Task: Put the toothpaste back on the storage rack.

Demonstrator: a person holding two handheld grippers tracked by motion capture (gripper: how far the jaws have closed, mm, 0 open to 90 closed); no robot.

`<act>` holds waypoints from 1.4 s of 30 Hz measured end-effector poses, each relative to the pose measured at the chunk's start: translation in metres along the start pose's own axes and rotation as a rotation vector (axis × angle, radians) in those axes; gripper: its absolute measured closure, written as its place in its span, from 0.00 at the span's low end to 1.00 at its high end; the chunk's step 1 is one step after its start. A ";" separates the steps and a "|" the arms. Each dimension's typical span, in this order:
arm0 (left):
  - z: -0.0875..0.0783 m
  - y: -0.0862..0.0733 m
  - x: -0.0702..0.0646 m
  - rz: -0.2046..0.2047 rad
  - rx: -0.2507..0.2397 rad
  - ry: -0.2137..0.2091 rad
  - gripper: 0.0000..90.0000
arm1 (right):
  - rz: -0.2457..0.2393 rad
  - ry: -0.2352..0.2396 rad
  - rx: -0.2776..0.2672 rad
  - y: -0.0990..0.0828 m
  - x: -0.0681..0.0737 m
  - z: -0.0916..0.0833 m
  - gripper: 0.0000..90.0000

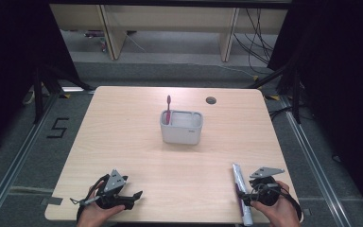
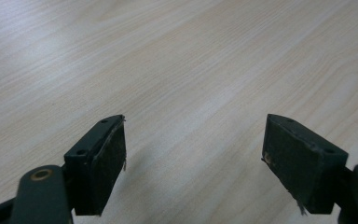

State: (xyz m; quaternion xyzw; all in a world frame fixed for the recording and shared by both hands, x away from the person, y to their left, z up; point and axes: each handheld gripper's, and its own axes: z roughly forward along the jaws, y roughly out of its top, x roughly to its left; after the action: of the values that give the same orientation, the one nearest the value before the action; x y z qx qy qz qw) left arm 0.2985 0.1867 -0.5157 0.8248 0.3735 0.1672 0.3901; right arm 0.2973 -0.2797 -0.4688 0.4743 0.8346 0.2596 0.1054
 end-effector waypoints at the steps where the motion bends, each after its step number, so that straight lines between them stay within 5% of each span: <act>1: 0.000 0.000 0.000 0.000 0.000 0.000 0.24 | -0.001 -0.002 -0.009 0.000 0.001 0.002 0.40; 9: 0.001 0.001 -0.001 0.003 -0.001 -0.010 0.24 | -0.047 -0.001 0.023 0.002 0.000 0.006 0.42; 17: -0.001 0.000 -0.001 0.010 0.000 -0.014 0.24 | -0.013 0.015 0.088 0.001 0.005 0.009 0.46; 23: 0.000 -0.001 -0.002 0.005 -0.001 -0.015 0.24 | -0.072 -0.001 0.118 0.004 0.004 0.014 0.46; 32: -0.001 -0.001 -0.001 0.007 0.000 -0.014 0.24 | -0.109 -0.003 0.187 0.012 0.007 0.020 0.63; 42: -0.001 0.000 -0.002 0.014 0.011 -0.015 0.24 | -0.218 0.001 0.236 0.023 0.003 0.023 0.67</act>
State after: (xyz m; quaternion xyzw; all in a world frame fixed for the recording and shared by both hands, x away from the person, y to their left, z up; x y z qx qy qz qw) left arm 0.2966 0.1863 -0.5152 0.8308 0.3657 0.1617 0.3872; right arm 0.3225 -0.2597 -0.4761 0.3900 0.9058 0.1470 0.0761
